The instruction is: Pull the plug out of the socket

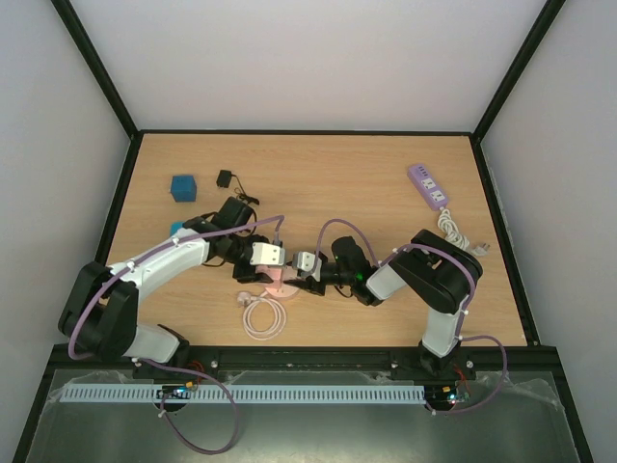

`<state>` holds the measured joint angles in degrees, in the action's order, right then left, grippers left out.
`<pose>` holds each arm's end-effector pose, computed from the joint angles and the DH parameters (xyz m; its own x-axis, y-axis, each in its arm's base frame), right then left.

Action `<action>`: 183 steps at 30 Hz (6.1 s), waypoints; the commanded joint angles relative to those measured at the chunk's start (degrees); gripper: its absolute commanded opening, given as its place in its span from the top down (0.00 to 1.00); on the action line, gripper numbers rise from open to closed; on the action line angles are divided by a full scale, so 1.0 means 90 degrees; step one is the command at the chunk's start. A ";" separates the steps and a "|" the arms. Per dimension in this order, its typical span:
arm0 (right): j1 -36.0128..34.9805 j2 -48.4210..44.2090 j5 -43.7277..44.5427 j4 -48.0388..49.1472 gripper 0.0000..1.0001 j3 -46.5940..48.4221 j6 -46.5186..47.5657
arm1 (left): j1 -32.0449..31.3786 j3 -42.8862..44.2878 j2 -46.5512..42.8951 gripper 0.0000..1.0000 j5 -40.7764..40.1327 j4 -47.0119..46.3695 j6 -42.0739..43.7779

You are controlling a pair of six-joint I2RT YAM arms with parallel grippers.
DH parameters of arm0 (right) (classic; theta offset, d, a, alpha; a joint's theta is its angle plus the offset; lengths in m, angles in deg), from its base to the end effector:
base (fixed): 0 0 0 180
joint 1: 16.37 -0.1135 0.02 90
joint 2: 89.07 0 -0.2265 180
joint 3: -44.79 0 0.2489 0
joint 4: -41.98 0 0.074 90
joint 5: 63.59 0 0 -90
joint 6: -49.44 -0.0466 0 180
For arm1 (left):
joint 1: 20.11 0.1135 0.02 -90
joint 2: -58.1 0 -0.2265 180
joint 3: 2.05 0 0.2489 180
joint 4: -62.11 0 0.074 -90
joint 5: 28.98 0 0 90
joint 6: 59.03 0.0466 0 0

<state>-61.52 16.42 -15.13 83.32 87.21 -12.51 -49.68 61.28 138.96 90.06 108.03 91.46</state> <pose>0.1857 0.2305 0.0696 0.2234 -0.2745 -0.9353 -0.9745 -0.0430 -0.2201 0.2260 -0.1542 0.1595 0.1565 0.7860 -0.5981 0.9826 -0.0624 0.1751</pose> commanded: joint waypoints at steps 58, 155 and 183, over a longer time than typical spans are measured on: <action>-0.0107 0.0816 -0.0075 -0.2918 0.48 0.0712 0.0323 | 0.0170 -0.0060 -0.0734 0.57 0.0588 -0.0114 0.0192; -0.0103 -0.2306 -0.0427 -0.4594 0.32 0.1101 -0.0062 | 0.3817 0.1945 0.2828 0.51 0.2047 0.1329 -0.1681; -0.0101 -0.2268 -0.0462 -0.4506 0.29 0.1075 -0.0139 | 0.3956 0.1830 0.2344 0.17 0.1343 0.0619 -0.2254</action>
<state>-62.26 -3.18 -19.50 42.64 97.43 -13.45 -14.55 76.91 163.26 102.97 114.89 72.05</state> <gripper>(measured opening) 0.712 0.822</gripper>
